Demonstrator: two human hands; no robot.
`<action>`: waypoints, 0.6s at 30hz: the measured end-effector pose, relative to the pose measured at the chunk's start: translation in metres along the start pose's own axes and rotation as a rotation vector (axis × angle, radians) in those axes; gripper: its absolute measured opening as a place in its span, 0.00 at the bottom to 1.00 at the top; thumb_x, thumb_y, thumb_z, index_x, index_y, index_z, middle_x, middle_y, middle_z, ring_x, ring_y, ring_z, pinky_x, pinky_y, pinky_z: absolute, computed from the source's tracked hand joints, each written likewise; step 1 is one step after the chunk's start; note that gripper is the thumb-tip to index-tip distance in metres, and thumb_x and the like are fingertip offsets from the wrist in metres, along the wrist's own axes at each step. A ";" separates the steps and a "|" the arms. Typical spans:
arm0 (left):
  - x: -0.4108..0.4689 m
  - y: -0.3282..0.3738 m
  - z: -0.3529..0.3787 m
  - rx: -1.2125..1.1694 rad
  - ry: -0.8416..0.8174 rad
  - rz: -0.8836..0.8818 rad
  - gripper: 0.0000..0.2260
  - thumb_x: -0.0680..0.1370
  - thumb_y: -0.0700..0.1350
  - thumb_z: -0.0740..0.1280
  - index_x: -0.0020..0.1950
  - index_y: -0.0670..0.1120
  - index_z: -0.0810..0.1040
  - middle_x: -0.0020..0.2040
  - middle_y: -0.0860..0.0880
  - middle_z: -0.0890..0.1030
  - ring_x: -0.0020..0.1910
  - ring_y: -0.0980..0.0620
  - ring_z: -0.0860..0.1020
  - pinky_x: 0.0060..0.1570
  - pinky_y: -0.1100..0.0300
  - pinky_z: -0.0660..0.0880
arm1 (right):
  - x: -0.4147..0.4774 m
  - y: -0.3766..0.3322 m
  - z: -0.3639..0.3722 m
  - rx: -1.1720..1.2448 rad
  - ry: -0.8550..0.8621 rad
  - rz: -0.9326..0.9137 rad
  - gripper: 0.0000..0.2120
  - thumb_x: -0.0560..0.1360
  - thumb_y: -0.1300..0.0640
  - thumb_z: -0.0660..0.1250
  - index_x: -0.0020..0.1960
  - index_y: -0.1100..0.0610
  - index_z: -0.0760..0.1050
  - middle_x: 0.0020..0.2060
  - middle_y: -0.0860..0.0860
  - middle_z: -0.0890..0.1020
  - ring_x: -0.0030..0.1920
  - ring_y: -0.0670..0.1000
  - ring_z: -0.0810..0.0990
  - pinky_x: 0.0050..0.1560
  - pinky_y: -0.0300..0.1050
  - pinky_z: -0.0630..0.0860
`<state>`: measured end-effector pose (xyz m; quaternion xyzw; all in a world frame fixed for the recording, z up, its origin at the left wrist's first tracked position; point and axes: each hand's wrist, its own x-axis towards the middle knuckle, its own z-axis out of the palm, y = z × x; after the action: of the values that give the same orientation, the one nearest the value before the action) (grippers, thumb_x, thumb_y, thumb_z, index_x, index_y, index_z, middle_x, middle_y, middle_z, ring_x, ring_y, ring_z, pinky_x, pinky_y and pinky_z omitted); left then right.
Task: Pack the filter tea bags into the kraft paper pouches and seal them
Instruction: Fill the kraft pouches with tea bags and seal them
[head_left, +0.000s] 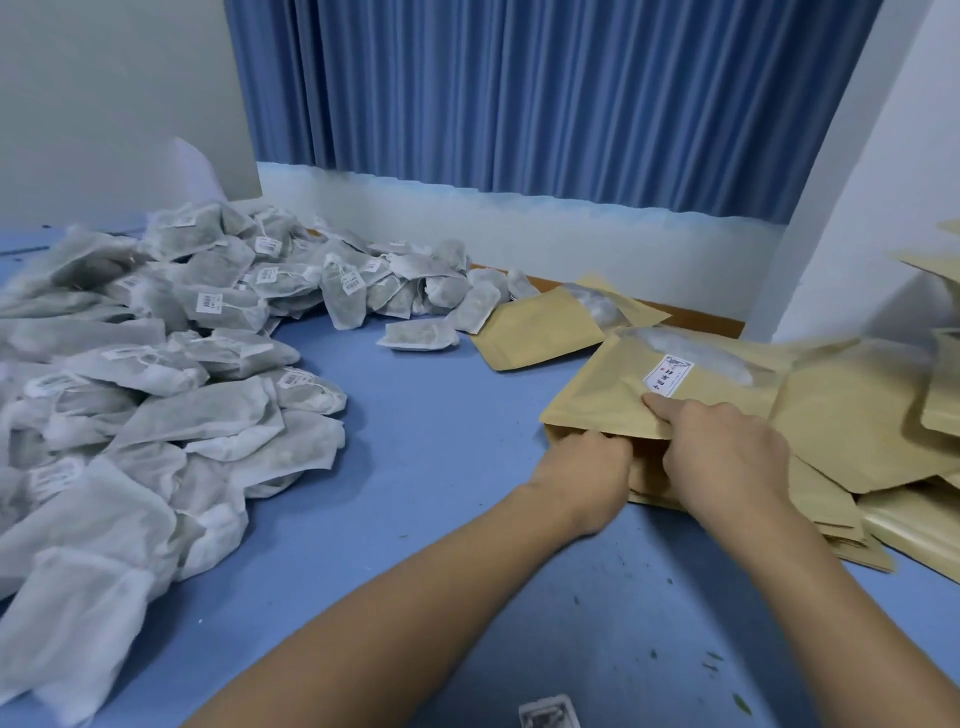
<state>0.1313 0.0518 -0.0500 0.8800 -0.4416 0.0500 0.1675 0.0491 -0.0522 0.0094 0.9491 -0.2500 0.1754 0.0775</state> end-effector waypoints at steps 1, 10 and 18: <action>-0.012 -0.006 -0.005 0.026 0.034 -0.005 0.06 0.80 0.41 0.59 0.52 0.43 0.74 0.51 0.40 0.80 0.48 0.37 0.78 0.40 0.53 0.68 | -0.003 -0.003 0.001 -0.020 -0.008 -0.006 0.29 0.73 0.62 0.58 0.68 0.37 0.69 0.44 0.51 0.80 0.44 0.58 0.80 0.37 0.44 0.67; -0.098 -0.074 -0.078 0.443 0.356 -0.501 0.09 0.76 0.47 0.63 0.55 0.51 0.77 0.62 0.48 0.73 0.64 0.41 0.70 0.68 0.27 0.51 | -0.017 -0.022 0.001 -0.068 -0.032 -0.058 0.31 0.73 0.64 0.58 0.70 0.38 0.66 0.44 0.50 0.79 0.45 0.57 0.81 0.37 0.44 0.67; -0.118 -0.106 -0.077 0.263 0.177 -0.797 0.16 0.76 0.35 0.61 0.62 0.48 0.72 0.69 0.43 0.64 0.66 0.37 0.66 0.65 0.34 0.65 | -0.023 -0.025 -0.002 -0.031 -0.046 -0.064 0.34 0.72 0.64 0.57 0.73 0.37 0.64 0.44 0.51 0.80 0.45 0.58 0.80 0.37 0.44 0.68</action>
<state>0.1489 0.2262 -0.0319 0.9880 -0.0408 0.1127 0.0972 0.0422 -0.0199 0.0017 0.9591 -0.2239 0.1470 0.0919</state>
